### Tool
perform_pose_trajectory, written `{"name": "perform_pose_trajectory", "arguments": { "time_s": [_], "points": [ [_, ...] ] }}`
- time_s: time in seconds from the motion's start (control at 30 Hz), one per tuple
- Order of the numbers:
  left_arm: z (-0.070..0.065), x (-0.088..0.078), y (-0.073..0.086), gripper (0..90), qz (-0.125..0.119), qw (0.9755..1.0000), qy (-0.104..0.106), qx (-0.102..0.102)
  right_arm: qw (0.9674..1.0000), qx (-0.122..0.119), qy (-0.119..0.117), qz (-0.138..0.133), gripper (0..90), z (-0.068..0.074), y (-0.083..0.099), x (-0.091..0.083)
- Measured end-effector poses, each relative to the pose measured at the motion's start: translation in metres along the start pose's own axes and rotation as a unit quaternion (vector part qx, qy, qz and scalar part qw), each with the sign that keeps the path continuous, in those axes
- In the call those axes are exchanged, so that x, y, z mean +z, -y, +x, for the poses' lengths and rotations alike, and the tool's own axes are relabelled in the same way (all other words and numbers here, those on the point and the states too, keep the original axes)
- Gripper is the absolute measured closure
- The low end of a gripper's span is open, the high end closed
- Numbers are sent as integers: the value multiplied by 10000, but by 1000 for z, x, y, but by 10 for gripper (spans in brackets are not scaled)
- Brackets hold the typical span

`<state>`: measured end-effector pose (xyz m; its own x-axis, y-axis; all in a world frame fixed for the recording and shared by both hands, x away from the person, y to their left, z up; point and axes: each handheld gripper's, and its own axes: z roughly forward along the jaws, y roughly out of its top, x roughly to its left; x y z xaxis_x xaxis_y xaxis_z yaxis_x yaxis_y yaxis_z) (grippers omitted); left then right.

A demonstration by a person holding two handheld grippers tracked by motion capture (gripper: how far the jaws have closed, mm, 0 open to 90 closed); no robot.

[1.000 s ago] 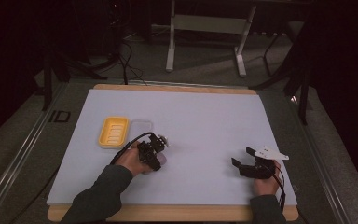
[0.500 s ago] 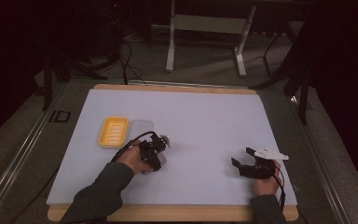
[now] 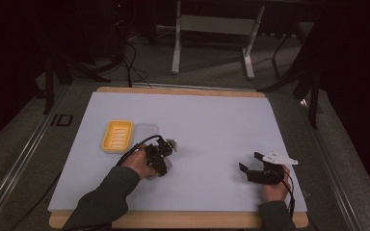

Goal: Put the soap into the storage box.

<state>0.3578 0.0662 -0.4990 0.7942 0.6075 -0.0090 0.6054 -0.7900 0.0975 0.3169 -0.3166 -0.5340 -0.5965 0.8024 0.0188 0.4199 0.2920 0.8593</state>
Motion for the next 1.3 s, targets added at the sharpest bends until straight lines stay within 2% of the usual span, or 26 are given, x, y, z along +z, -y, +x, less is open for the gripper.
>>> {"name": "perform_pose_trajectory", "arguments": {
  "time_s": [0.4, 0.67, 0.9, 1.3],
  "points": [
    [4, -1, 0, 495, 63, 9999, 55, 126, 10000, -3, -2, -2, 176, 0, 0, 0],
    [11, -4, 6, 496, 36, 10000, 50, -24, 10000, 6, 1, -15, 175, 0, 0, -1],
    [15, -8, 8, 496, 8, 10000, 31, -38, 10000, 5, 7, -17, 176, 0, 0, -1],
    [25, -16, 13, 497, -122, 9998, -14, -179, 10000, 0, 10, -16, 176, 0, 0, -1]
  ]
}}
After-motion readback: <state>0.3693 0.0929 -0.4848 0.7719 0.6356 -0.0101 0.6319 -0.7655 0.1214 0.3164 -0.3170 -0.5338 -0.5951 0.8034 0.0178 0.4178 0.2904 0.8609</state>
